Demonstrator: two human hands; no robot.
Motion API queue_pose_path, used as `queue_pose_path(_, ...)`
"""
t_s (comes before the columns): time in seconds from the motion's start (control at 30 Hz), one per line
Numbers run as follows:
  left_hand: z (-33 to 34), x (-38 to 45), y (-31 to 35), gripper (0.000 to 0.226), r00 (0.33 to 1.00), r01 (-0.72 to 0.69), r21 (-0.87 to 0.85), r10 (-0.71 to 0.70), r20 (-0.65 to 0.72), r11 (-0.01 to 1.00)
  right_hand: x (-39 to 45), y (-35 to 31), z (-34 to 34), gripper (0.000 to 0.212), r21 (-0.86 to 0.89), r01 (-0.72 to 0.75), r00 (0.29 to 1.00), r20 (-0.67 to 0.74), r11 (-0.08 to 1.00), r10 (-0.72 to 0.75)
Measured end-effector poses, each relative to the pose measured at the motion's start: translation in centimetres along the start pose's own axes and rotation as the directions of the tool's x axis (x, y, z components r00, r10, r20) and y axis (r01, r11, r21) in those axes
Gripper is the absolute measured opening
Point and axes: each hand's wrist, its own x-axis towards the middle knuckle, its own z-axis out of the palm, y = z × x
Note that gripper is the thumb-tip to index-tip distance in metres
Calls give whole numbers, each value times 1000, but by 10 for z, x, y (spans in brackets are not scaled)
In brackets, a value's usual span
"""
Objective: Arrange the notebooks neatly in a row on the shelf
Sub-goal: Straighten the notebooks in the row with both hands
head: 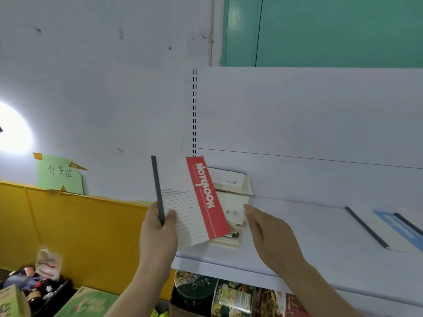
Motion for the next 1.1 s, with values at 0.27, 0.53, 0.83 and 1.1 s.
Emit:
queue_pose_path(0.27, 80, -47, 4, 31, 930, -66, -39, 76, 361, 997, -36, 13, -65, 29, 418, -334, 939, 69, 845, 337)
queue_pose_path(0.53, 220, -138, 11, 83, 813, -280, 140, 157, 561, 950, -104, 120, -160, 23, 285, -488, 812, -199, 825, 549)
queue_pose_path(0.83, 387, -254, 15, 102, 437, -666, 172, 193, 879, 726, -170, 264, -288, 50, -94, -618, 763, -310, 781, 567)
queue_pose_path(1.1, 479, -269, 18, 83, 411, -657, 194, 130, 902, 729, -175, 364, -336, 88, -357, -512, 815, 85, 781, 574)
